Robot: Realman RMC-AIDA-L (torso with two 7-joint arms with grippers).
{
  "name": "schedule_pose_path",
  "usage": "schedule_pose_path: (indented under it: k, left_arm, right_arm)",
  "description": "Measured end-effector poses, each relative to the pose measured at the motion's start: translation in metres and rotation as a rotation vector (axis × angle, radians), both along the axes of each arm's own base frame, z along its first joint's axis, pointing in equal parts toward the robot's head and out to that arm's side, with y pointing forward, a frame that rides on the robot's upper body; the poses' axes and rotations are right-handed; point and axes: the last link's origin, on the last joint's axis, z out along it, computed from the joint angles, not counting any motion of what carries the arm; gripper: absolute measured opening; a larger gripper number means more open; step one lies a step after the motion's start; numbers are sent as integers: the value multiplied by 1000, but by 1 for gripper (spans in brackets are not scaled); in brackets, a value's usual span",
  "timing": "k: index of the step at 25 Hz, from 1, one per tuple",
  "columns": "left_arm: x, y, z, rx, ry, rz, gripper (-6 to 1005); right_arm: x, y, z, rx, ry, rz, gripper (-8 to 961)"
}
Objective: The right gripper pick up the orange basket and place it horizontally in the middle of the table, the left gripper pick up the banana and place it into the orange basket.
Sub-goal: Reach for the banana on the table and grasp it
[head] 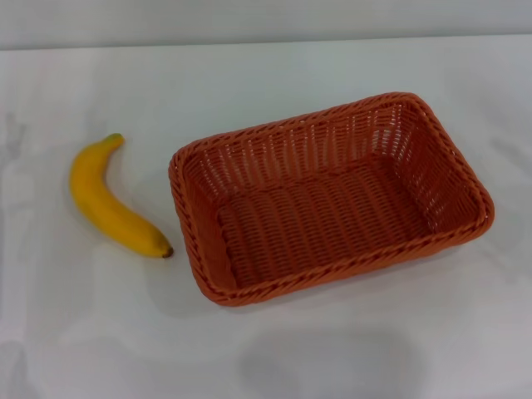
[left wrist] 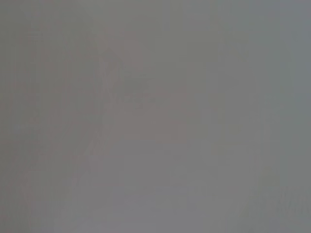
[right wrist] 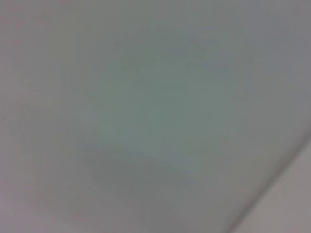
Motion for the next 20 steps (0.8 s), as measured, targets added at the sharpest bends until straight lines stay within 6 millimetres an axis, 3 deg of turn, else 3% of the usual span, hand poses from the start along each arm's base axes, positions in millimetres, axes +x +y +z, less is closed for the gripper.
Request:
schedule_pose_path:
  k: [5, 9, 12, 20]
  left_arm:
    - [0, 0, -1, -1, -2, 3, 865]
    - [0, -1, -2, -2, -5, 1, 865]
    - [0, -1, -2, -4, -5, 1, 865]
    - [-1, -5, -11, -28, -31, 8, 864]
  right_arm:
    - [13, -6, 15, 157, -55, -5, 843]
    - [22, -7, 15, 236, -121, -26, 843]
    - [40, -3, 7, 348, -287, -87, 843]
    - [46, -4, 2, 676, -640, -62, 843]
